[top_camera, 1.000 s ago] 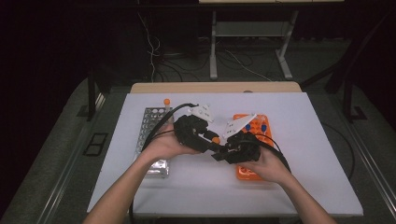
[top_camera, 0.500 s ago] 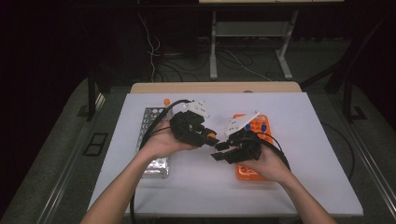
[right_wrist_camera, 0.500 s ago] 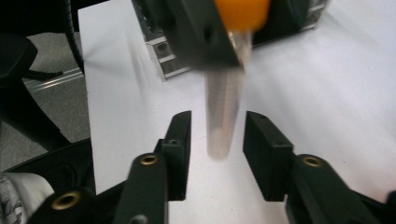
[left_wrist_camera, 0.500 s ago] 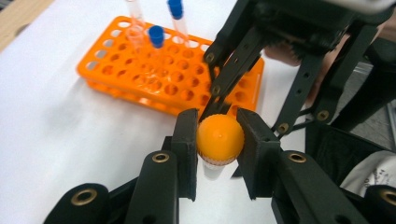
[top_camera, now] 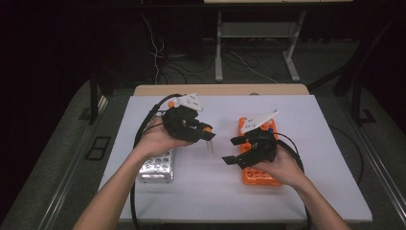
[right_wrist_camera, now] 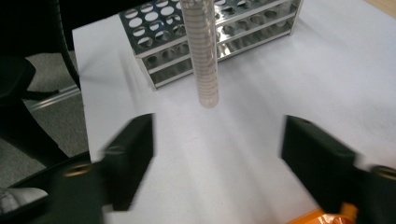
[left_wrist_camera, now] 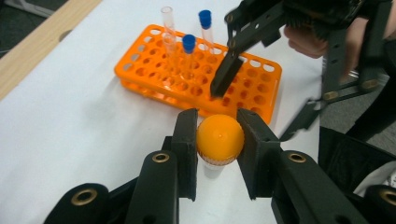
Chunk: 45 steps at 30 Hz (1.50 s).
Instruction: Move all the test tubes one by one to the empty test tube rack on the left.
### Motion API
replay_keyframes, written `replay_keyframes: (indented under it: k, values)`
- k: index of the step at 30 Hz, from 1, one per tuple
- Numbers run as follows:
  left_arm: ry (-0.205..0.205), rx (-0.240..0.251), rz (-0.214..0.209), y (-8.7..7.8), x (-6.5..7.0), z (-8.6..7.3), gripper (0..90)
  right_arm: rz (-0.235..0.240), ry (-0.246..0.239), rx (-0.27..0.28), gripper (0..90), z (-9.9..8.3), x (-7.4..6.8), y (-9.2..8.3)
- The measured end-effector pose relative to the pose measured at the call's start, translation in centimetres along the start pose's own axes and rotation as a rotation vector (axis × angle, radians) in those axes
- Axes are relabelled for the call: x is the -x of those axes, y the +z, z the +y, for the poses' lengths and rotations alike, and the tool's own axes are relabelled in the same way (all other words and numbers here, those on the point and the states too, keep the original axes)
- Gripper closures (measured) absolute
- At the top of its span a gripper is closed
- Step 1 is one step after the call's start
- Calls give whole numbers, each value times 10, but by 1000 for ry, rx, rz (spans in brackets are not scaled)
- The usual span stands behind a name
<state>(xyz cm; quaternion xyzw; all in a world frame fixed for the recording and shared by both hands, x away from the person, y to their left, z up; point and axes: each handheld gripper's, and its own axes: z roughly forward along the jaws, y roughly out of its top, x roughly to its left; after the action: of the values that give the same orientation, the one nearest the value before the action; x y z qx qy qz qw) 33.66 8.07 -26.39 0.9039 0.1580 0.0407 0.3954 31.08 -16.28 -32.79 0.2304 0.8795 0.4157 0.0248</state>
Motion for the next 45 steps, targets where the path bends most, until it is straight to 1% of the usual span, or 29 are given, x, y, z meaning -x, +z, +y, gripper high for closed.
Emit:
replay_keyframes:
  k: [1,2,3,4,5,8,12,17,20,21,26,30,32,38,45]
  values:
    - [0,0,3,-2,-1,0,686,-3,7,6,126,0,1,-2]
    - [-1,2,5,-3,-2,0,686,2,14,10,97,-1,2,-4]
    - [-3,1,10,-5,-3,0,687,3,16,17,94,-1,2,-6]
    - [-5,2,16,-7,-4,0,687,1,23,26,36,-1,3,-9]
    - [-8,4,23,-8,-5,0,687,-6,34,29,3,-2,4,-11]
    - [-17,2,48,-14,-10,-1,687,-13,47,45,3,-4,7,-19]
    - [-30,3,83,-22,-19,-2,687,-16,58,47,3,-10,9,-28]
    - [-58,7,120,-29,-31,-4,687,-23,68,47,3,-17,11,-35]
    - [-67,3,144,-32,-37,-7,688,-25,75,45,3,-21,12,-38]
    - [-64,-2,150,-32,-39,-8,688,-26,75,47,2,-22,13,-38]
    - [-83,-8,193,-35,-53,-13,688,-30,88,46,3,-29,15,-41]
    - [-109,2,228,-38,-64,-17,688,-29,92,43,3,-35,15,-42]
    - [-115,-4,250,-39,-70,-19,688,-27,99,44,3,-36,16,-43]
    - [-149,-5,287,-40,-86,-26,688,-30,105,41,3,-41,18,-44]
    - [-184,-13,342,-40,-103,-35,688,-34,110,36,3,-45,18,-45]
